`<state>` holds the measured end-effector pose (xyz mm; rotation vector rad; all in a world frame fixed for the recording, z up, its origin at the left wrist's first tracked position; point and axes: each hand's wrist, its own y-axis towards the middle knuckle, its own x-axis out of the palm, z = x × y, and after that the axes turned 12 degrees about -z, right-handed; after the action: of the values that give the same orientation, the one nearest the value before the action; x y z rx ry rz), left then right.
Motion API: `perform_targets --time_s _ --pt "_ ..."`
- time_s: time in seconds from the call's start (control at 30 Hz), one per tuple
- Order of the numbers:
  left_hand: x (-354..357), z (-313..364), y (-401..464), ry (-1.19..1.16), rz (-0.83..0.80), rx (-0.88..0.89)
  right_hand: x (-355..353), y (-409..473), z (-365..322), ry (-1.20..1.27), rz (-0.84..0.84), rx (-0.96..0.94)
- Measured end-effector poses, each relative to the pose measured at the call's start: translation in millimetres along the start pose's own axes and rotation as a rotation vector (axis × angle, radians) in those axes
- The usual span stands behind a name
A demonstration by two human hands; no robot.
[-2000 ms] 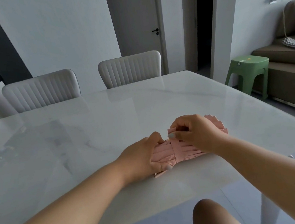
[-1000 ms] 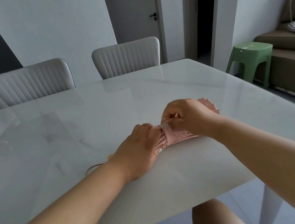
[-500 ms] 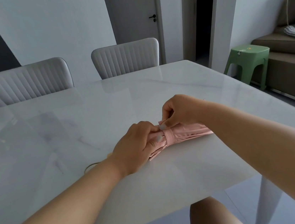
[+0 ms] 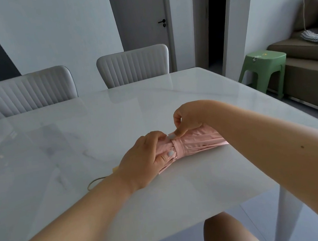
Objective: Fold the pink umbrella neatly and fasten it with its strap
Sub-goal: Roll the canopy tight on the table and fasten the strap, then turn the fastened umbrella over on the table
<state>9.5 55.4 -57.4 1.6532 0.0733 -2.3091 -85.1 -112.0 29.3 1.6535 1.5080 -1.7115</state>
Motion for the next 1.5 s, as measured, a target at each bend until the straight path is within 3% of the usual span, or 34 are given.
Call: perform_targets --time_s 0.1,0.2,0.27,0.33,0.43,0.53,0.6,0.73,0.93,1.23,1.3,1.4,1.43,1.5 --pt "-8.2 6.0 8.5 0.045 -0.14 -0.132 12.1 5.9 11.6 0.107 0.214 -0.08" --pt "-21.7 3.0 24.0 -0.035 -0.196 -0.228 35.4 3.7 26.4 0.184 0.647 -0.326" --pt "-32.0 -3.7 32.1 -0.25 -0.205 -0.25 51.3 -0.9 40.6 0.107 0.915 -0.513" --pt "-43.8 -11.4 33.5 -0.585 -0.222 -0.267 64.4 -1.0 57.8 -0.14 1.007 -0.564" --pt "-62.3 -20.5 28.1 -0.889 -0.388 -0.363 73.8 6.5 78.2 -0.477 0.992 -0.52" --pt "-73.9 -21.2 23.3 -0.901 -0.536 -0.356 69.2 14.9 79.4 -0.638 1.027 -0.506" --pt "-76.9 -19.0 21.8 -0.878 -0.53 -0.326 58.3 17.6 73.6 -0.682 0.981 -0.444" --pt "-83.6 -18.4 17.4 -0.79 -0.415 -0.254 33.8 9.3 53.3 -0.619 0.691 -0.294" --pt "-96.8 -9.8 9.1 -0.591 -0.312 -0.129 10.3 -1.2 46.6 -0.134 0.39 -0.288" --pt "-103.6 -18.7 -9.9 -0.239 -0.175 -0.177 43.4 14.1 46.7 1.241 0.049 -0.606" --pt "-103.2 -20.1 -16.6 -0.141 -0.131 -0.212 50.1 20.7 33.5 1.419 0.113 -0.599" --pt "-113.4 -25.7 -29.3 -0.008 -0.068 -0.24 45.3 33.7 16.6 1.487 0.263 -0.592" --pt "-120.4 -33.1 -34.6 0.029 0.004 -0.24 40.7 39.1 12.4 1.488 0.293 -0.599" --pt "-135.5 -55.7 -44.8 0.092 0.299 -0.268 31.3 51.3 7.0 1.501 0.337 -0.592"
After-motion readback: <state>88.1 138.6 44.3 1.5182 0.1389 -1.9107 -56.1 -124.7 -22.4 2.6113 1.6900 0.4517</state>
